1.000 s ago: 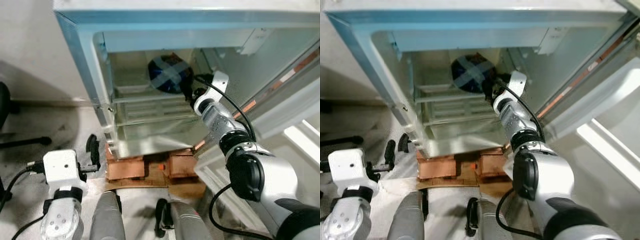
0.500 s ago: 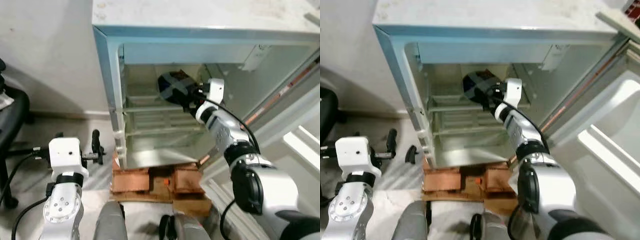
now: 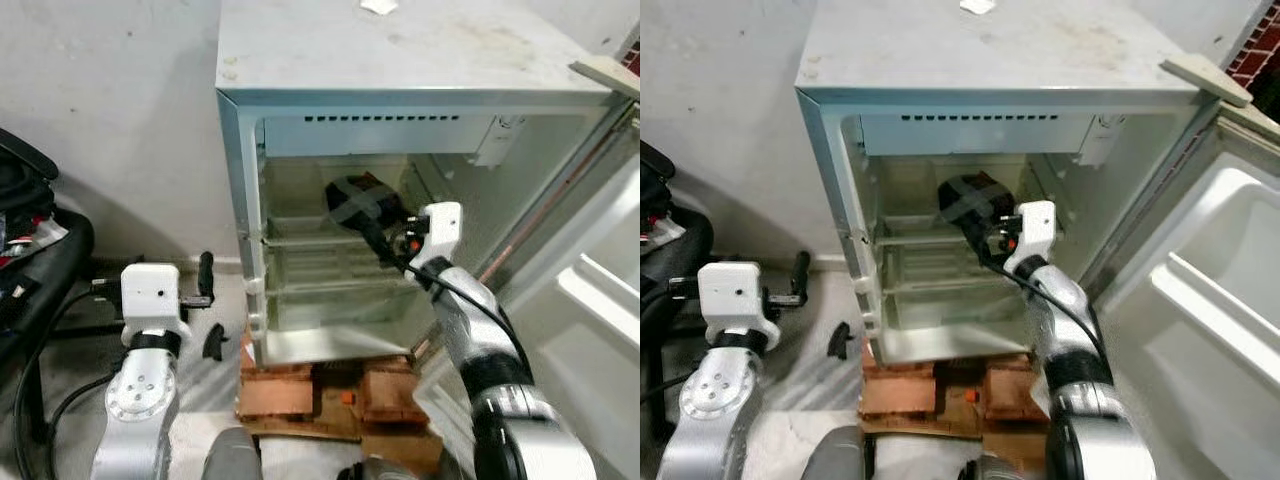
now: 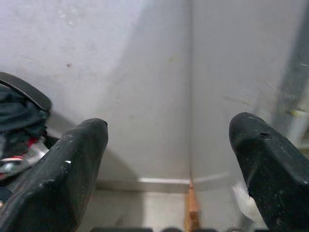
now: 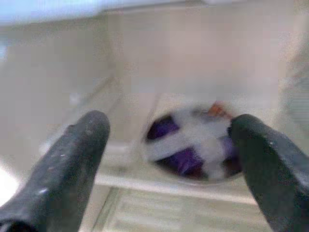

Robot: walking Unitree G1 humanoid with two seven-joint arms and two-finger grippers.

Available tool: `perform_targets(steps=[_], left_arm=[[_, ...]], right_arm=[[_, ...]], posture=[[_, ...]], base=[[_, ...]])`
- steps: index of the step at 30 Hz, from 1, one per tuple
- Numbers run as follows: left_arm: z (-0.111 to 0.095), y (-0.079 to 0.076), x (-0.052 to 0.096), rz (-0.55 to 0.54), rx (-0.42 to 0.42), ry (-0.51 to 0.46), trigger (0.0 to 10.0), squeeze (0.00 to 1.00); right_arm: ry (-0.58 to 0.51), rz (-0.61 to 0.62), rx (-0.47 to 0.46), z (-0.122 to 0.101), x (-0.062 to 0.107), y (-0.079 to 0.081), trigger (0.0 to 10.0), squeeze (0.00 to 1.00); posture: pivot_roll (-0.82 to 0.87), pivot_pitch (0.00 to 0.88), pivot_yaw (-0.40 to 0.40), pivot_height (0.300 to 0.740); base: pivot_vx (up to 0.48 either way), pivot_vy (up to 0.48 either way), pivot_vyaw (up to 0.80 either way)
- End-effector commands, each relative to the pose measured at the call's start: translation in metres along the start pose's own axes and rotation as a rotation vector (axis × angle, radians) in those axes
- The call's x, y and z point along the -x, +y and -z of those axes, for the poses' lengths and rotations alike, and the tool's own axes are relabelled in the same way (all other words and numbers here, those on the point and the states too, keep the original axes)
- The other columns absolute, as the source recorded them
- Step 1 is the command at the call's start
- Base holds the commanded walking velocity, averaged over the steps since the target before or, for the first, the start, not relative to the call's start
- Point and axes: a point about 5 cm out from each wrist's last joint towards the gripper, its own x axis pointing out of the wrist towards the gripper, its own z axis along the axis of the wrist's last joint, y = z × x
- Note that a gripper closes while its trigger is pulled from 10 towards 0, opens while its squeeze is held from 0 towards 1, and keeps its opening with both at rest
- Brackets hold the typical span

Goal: Restocking fridge

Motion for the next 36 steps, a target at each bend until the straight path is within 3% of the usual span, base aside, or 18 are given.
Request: perform_targets(steps=[1, 7, 11, 14, 22, 26, 28, 36], left_arm=[[-0.001, -0.002, -0.003, 0.030, -0.018, -0.014, 10.0, 0.00], [0.001, -0.005, -0.004, 0.098, -0.043, -0.032, 10.0, 0.00], [0.004, -0.007, -0.008, 0.120, -0.046, -0.030, 10.0, 0.00], [0.004, -0.013, -0.012, 0.148, -0.050, -0.032, 10.0, 0.00], [0.000, -0.017, -0.022, 0.196, -0.069, -0.072, 10.0, 0.00], [0.002, -0.021, -0.025, 0.225, -0.075, -0.072, 10.0, 0.00], [0.003, -0.023, -0.026, 0.247, -0.083, -0.071, 10.0, 0.00], [0.003, -0.033, -0.039, 0.328, -0.103, -0.082, 10.0, 0.00]], right_arm=[[-0.014, 0.062, 0.054, -0.001, 0.009, 0.001, 10.0, 0.00], [-0.012, 0.091, 0.194, -0.003, 0.040, 0.004, 10.0, 0.00], [0.015, 0.107, 0.138, -0.001, 0.049, 0.002, 10.0, 0.00], [0.019, 0.142, 0.078, 0.000, 0.048, 0.002, 10.0, 0.00], [0.031, 0.206, 0.064, -0.004, 0.033, 0.002, 10.0, 0.00], [0.019, 0.149, -0.002, -0.003, 0.032, 0.008, 10.0, 0.00], [0.013, 0.188, 0.053, -0.003, 0.033, 0.006, 10.0, 0.00], [0.027, 0.214, 0.088, 0.000, 0.039, 0.004, 10.0, 0.00]], posture=[[0.14, 0.000, -0.041, 0.740], [0.11, 0.000, -0.031, 0.740], [0.11, 0.000, -0.031, 0.740], [0.12, 0.000, -0.025, 0.740], [0.11, 0.000, -0.010, 0.740], [0.10, 0.000, 0.010, 0.740], [0.09, 0.000, 0.026, 0.740], [0.04, 0.000, 0.072, 0.740]], base=[[0.000, 0.000, 0.00], [0.000, 0.000, 0.00], [0.000, 0.000, 0.00], [0.000, 0.000, 0.00], [0.000, 0.000, 0.00], [0.000, 0.000, 0.00], [0.000, 0.000, 0.00], [-0.061, 0.000, 0.00]])
